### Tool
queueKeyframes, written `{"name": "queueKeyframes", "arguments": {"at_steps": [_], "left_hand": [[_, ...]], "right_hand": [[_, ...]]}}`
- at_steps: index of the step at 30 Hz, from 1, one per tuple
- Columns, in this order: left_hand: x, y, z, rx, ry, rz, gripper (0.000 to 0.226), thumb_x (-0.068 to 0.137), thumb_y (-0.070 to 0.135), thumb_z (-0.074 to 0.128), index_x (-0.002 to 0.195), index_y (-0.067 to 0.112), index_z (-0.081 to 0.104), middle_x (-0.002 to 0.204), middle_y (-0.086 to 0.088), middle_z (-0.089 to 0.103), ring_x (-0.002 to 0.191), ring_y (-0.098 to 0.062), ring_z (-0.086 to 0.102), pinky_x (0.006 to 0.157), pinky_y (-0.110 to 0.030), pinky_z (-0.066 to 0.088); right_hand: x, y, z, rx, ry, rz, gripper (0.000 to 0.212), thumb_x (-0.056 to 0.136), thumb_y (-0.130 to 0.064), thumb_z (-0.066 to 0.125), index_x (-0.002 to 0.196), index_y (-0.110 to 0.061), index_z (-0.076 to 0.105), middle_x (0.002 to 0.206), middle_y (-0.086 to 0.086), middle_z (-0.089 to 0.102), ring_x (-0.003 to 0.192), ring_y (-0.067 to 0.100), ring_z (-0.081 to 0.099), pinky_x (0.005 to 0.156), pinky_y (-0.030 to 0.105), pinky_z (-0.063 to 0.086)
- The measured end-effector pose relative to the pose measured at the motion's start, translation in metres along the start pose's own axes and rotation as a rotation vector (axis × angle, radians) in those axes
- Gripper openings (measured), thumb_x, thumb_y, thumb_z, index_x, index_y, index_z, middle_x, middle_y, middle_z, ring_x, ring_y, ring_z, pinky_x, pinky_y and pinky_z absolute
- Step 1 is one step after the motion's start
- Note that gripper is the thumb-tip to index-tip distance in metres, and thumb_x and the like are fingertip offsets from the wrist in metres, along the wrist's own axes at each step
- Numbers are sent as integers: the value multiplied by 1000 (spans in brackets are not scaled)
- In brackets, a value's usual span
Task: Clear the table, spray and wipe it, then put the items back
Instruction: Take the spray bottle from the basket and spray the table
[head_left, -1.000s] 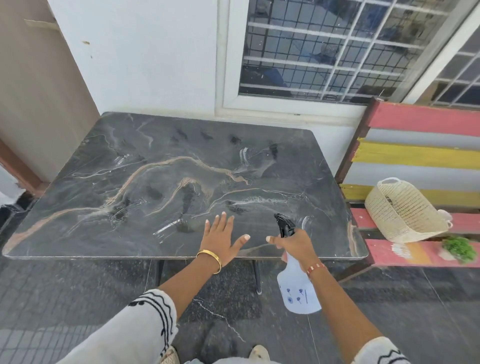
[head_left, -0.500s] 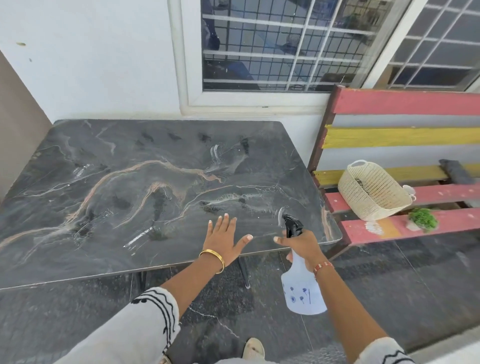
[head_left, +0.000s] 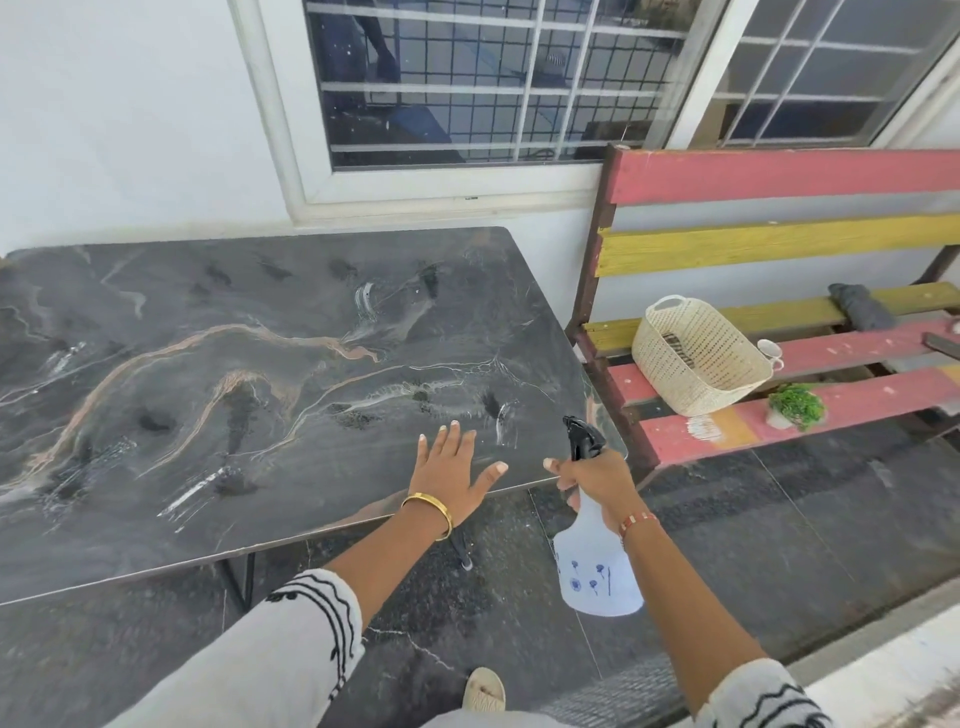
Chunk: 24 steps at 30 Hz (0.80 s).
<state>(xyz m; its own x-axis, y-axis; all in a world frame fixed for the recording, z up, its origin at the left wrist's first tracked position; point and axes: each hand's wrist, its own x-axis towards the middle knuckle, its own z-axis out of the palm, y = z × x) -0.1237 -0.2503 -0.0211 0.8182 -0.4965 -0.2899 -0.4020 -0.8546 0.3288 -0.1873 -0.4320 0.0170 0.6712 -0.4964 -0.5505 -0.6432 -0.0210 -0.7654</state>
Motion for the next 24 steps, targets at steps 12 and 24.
{"name": "queueKeyframes", "arguments": {"at_steps": [12,24], "left_hand": [[22,51,12,-13,24,7,73,91,60,17,148,15,8,158,-9,0,146,-23,-4,119,-44,-7],[47,64,-8,-17,71,-5,72,91,59,18,147,15,10,158,-8,2,146,-22,-2,119,-43,-6]], "right_hand": [[31,12,-50,7,88,-11,18,75,-4,74,68,3,59,55,10,55,24,12,39,40,22,38],[53,-38,-52,-12,130,-129,30,71,-9,77,56,-4,50,46,4,49,53,21,47,63,30,49]]}}
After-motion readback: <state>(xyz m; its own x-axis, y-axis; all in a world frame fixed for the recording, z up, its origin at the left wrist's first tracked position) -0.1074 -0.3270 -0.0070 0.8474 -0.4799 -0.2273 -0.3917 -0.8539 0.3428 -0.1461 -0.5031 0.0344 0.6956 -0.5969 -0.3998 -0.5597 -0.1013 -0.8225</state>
